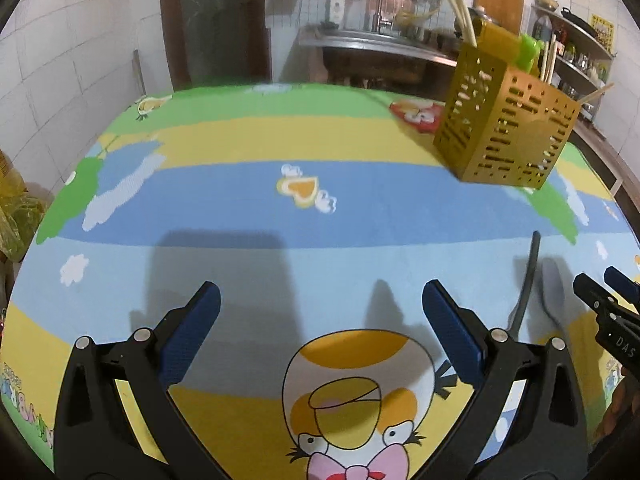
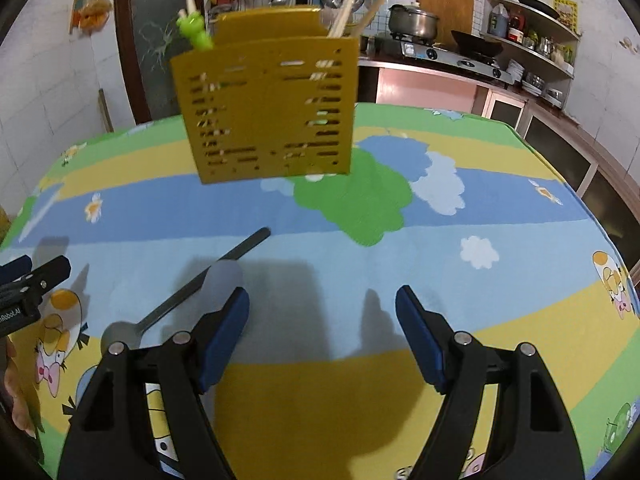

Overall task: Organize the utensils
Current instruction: 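Move both open tools down toward the blue spatula and metal spoon, then close the right tool on the blue spatula while the left tool grasps the metal spoon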

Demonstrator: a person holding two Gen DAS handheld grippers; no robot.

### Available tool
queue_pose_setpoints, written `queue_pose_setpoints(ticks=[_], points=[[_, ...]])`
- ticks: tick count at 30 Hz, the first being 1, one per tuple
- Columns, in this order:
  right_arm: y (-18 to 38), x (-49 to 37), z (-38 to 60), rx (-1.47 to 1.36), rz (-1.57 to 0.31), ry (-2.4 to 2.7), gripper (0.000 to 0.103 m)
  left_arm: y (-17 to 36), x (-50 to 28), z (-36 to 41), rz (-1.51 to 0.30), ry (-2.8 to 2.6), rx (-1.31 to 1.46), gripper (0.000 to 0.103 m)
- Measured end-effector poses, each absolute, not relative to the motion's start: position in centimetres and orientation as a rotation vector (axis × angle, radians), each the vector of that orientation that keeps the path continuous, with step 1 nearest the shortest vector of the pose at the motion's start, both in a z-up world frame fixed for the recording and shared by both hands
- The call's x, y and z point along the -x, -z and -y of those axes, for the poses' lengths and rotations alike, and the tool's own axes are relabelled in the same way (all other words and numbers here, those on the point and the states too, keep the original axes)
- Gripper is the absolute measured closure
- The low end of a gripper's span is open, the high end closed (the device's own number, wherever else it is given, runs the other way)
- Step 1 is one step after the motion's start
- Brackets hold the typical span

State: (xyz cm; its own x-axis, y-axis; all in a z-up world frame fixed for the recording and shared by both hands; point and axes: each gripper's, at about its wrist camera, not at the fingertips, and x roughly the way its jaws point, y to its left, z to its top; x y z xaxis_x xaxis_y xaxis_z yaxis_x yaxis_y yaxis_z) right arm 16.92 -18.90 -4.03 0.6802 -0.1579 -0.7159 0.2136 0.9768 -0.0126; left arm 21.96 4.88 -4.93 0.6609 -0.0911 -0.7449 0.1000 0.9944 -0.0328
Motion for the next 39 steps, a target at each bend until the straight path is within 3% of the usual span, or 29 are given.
queue_pose_setpoints(ticks=[15, 18, 20, 21, 29, 39], points=[[5.0, -18.9, 14.5, -0.017, -0.881, 0.204, 0.03, 5.1, -21.3, -3.9, -0.827, 0.104, -0.065, 0.005], [5.2, -19.3, 14.5, -0.048, -0.886, 0.19, 0.043, 5.3, -21.2, -3.6, -0.826, 0.097, -0.086, 0.005], [5.1, -19.4, 14.5, -0.073, -0.888, 0.165, 0.067, 5.4, -21.4, -3.5, -0.833, 0.095, -0.087, 0.005], [4.9, -19.4, 14.5, -0.072, -0.886, 0.158, 0.07, 5.5, -21.5, -3.5, -0.841, 0.096, -0.084, 0.005], [4.2, -18.7, 18.2, -0.128, -0.867, 0.123, 0.07, 4.5, -22.6, -2.1, -0.883, 0.122, -0.029, 0.005], [5.0, -17.5, 26.7, -0.205, -0.891, 0.179, 0.07, 5.1, -22.6, 7.8, -0.912, 0.364, -0.181, 0.006]])
